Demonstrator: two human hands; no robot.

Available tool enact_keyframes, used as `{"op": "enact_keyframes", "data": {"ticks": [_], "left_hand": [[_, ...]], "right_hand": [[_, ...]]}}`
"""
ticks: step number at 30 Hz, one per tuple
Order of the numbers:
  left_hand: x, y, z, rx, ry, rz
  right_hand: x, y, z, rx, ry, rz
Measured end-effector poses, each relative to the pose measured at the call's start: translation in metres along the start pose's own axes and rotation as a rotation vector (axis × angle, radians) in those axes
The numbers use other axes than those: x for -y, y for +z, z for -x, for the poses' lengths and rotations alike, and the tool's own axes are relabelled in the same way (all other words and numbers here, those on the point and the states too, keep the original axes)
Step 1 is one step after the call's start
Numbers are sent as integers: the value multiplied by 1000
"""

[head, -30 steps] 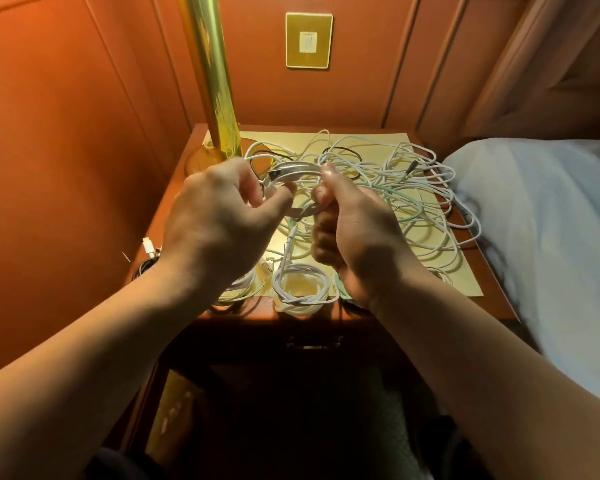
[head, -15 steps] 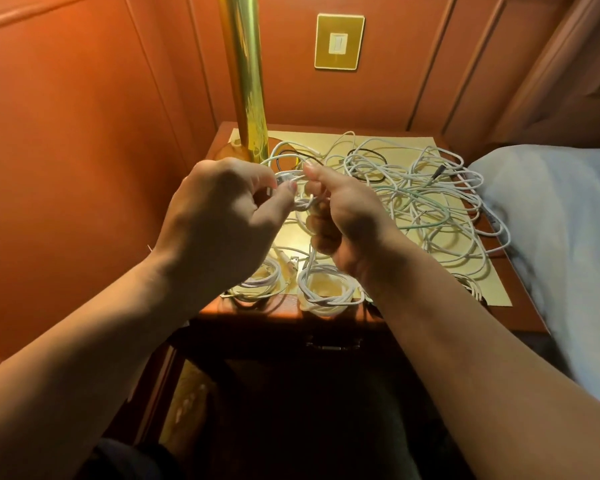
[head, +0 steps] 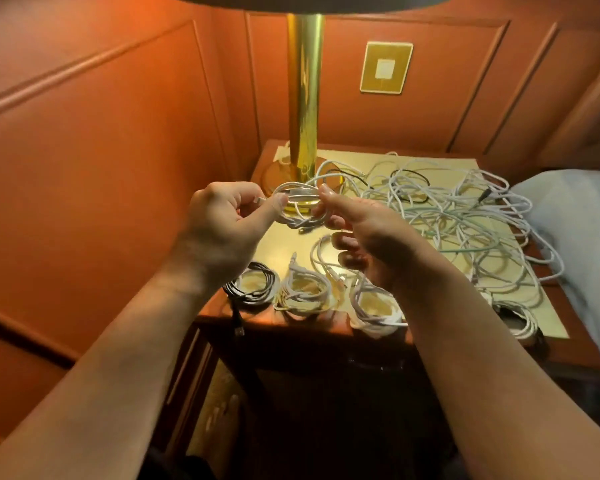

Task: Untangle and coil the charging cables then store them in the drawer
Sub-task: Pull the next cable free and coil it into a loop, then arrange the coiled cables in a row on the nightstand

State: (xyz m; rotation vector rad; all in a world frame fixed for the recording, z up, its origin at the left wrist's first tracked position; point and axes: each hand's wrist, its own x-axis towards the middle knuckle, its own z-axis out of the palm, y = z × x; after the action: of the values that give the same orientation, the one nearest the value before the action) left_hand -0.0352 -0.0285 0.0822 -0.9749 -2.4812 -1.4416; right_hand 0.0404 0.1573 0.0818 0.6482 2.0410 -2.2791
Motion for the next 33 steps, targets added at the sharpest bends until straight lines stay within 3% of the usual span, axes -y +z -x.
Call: {"op": "enact_keyframes", "data": {"ticks": [6, 10, 16, 23, 26, 31, 33], "left_hand": [[17, -10, -20, -229, -98, -44], [45, -14, -27, -96, -226, 83], [79, -2, -36, -125, -405, 217], [97, 1, -41, -44, -541, 156], [103, 6, -41, 54, -596, -26], [99, 12, -38, 138, -718, -125], [95, 7, -40, 161, -774, -91]], "right_hand": [[15, 30, -20, 6, -118, 11], [8, 39, -40, 13, -117, 92], [9, 48, -62, -74, -151, 426], [2, 52, -79, -16, -61, 753], [6, 44, -77, -9, -48, 764], [10, 22, -74, -134, -107, 768], [7, 12, -73, -204, -145, 888]]}}
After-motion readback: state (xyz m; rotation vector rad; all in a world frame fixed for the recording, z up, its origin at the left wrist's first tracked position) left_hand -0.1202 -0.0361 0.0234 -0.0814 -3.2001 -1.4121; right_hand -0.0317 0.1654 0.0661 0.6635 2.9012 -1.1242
